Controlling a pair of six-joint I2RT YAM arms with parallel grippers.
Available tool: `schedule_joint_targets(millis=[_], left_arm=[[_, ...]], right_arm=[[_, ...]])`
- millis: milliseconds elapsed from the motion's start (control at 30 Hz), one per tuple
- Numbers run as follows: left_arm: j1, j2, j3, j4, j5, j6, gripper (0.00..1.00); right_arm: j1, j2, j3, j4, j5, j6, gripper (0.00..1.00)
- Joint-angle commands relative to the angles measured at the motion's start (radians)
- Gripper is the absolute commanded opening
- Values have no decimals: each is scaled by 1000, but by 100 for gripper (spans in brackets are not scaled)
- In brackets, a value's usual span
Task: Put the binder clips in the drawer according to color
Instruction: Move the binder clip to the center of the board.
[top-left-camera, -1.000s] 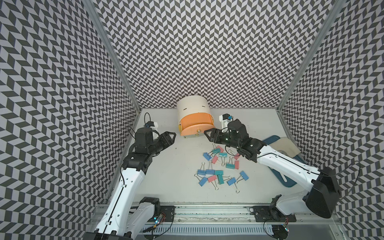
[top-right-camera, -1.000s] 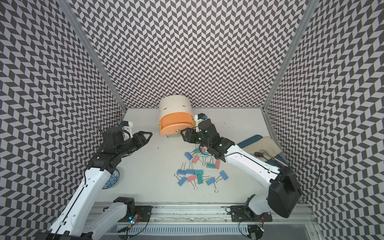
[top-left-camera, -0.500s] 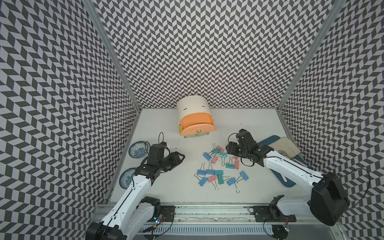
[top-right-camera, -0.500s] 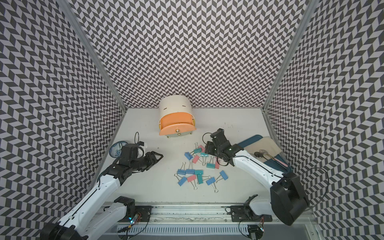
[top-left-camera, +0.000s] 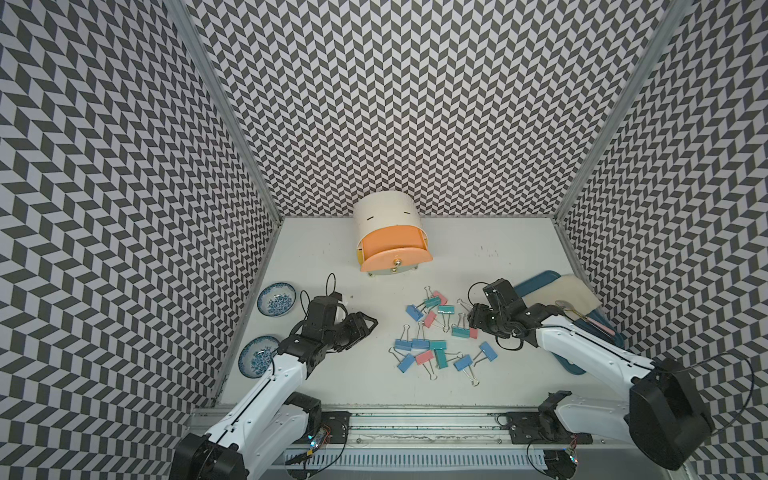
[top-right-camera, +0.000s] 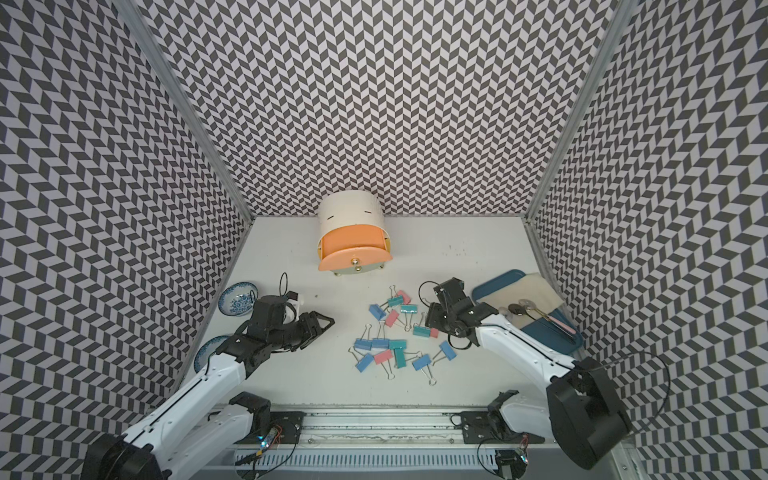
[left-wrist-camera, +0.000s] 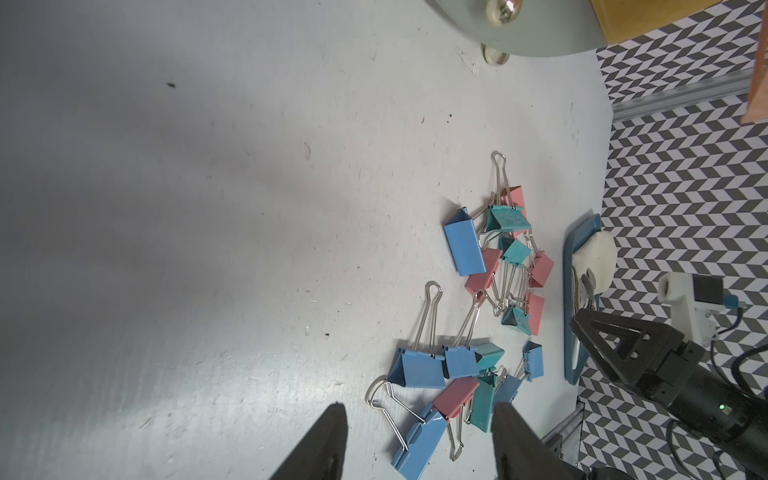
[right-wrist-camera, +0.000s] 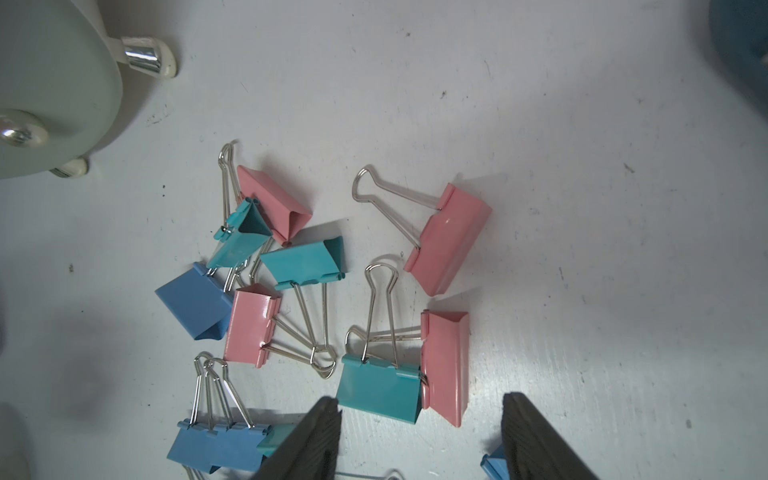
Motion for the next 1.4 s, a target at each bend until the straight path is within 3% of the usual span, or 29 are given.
schedule_joint_targets(millis=[0,333,567,733,1367], left_arm=[[-14,13,32,37,3,3,60],[-21,-15,20,35,-5,-10,60],[-20,-15,24,40,-14,-16,60],[-21,-3,33,40,-14,-15,60],[-20,10,63,2,-23,5,60]], right_arm=[[-19,5,6,20,35,-9,64],[-130,112,64,82,-17,-157,62],[-133,155,94,157,-207,-208,48],[-133,216,120,183,-247,-215,41],[-108,444,217,252,-322,-240,39]])
